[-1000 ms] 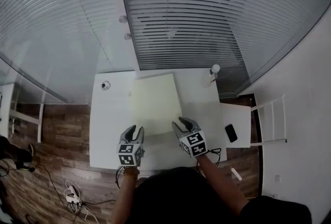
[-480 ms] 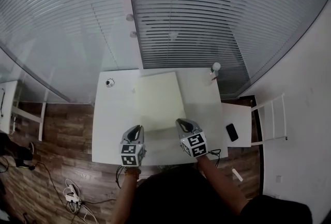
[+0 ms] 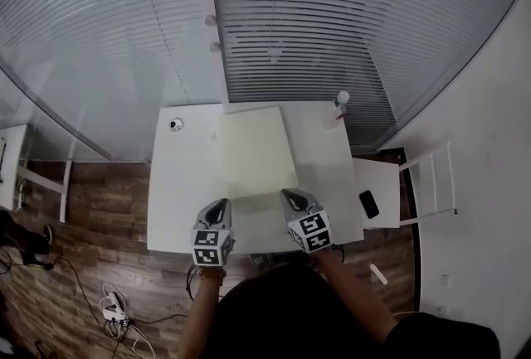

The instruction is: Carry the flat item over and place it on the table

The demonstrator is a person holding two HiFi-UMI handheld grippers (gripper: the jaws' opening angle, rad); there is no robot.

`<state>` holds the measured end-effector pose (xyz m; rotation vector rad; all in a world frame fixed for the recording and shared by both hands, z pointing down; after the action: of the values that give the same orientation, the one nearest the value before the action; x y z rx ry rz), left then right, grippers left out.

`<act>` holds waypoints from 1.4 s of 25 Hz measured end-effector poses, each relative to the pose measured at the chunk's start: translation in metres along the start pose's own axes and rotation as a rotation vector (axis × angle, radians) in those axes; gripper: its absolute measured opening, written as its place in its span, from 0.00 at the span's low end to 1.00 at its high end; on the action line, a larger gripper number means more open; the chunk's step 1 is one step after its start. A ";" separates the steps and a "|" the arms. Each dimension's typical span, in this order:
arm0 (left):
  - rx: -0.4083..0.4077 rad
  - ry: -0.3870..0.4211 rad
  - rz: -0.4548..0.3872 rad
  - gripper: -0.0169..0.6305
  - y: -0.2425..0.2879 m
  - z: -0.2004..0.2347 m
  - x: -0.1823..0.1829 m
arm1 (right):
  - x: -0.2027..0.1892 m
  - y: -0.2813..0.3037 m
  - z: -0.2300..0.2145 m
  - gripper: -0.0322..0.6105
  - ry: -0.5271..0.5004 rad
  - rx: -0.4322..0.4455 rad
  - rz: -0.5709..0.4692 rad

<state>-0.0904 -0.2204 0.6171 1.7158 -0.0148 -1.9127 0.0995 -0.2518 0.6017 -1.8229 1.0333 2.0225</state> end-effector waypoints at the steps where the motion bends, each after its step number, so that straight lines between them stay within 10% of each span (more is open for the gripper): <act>1: -0.004 0.008 -0.004 0.06 -0.005 -0.003 0.001 | 0.000 -0.003 0.003 0.05 -0.006 -0.001 -0.001; 35: -0.017 0.113 -0.147 0.06 -0.149 -0.039 0.009 | 0.010 -0.078 0.125 0.05 -0.055 0.033 -0.050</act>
<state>-0.1138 -0.0849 0.5472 1.8565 0.1742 -1.9093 0.0468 -0.1197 0.5625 -1.7492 0.9904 2.0024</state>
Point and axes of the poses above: the fingertips, and each gripper's own axes: y forward along the fingers, z to its left, x out of its top, the point moved 4 cm from there along -y, backward along the fingers, and after that the axes turned 7 degrees about -z, right-handed, at the moved point
